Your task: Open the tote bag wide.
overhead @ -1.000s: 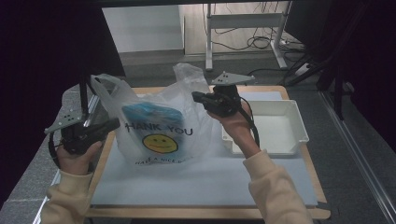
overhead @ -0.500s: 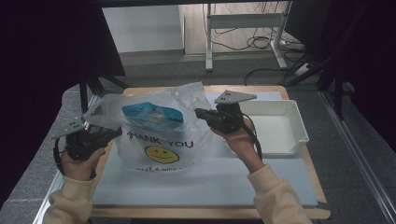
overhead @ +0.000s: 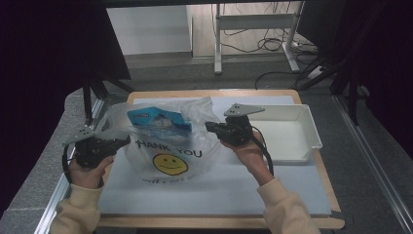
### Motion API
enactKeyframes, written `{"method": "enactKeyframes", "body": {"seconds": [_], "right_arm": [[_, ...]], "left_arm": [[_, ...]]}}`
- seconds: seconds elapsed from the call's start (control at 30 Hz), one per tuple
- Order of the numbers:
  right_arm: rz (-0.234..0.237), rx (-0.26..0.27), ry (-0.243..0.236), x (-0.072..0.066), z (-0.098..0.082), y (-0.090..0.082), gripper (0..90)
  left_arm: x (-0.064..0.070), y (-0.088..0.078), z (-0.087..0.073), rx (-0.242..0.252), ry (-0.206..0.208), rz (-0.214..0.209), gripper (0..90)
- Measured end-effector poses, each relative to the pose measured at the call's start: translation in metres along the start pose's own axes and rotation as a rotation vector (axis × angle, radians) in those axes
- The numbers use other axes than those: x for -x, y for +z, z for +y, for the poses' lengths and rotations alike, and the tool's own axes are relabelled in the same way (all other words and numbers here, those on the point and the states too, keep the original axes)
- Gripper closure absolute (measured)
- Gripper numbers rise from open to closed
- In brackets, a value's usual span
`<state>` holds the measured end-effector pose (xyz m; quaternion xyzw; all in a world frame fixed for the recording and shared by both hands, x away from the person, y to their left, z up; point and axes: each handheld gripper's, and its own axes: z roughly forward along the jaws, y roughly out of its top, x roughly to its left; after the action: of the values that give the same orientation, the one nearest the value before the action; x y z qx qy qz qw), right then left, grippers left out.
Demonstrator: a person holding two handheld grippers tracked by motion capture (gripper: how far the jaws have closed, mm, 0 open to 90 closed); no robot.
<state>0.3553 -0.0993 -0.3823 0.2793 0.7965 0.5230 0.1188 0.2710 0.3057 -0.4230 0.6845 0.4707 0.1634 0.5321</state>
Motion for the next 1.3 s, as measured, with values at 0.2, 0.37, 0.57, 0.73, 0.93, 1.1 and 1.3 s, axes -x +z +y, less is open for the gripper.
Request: {"method": "enactKeyframes", "body": {"seconds": [0.2, 0.37, 0.57, 0.73, 0.93, 1.1, 1.3], "right_arm": [[-0.006, -0.021, 0.014, 0.004, -0.011, 0.008, 89.2], [-0.006, -0.045, 0.027, 0.006, -0.019, 0.017, 89.2], [-0.005, -0.065, 0.034, 0.007, -0.030, 0.024, 89.2], [-0.005, -0.081, 0.050, 0.009, -0.039, 0.029, 89.2], [0.002, -0.102, 0.067, 0.010, -0.051, 0.034, 89.2], [0.006, -0.113, 0.083, 0.011, -0.060, 0.038, 89.2], [0.001, -0.134, 0.072, 0.010, -0.068, 0.041, 89.2]], "left_arm": [[-0.006, 0.008, -0.003, -0.019, -0.013, 0.006, 88.9], [-0.012, 0.016, -0.009, -0.042, -0.033, 0.017, 89.0], [-0.018, 0.024, -0.016, -0.077, -0.047, 0.023, 89.0], [-0.021, 0.030, -0.022, -0.107, -0.051, 0.023, 88.9], [-0.024, 0.035, -0.028, -0.135, -0.059, 0.024, 88.8], [-0.026, 0.038, -0.033, -0.150, -0.068, 0.025, 88.8], [-0.025, 0.042, -0.039, -0.166, -0.068, 0.026, 88.9]]}}
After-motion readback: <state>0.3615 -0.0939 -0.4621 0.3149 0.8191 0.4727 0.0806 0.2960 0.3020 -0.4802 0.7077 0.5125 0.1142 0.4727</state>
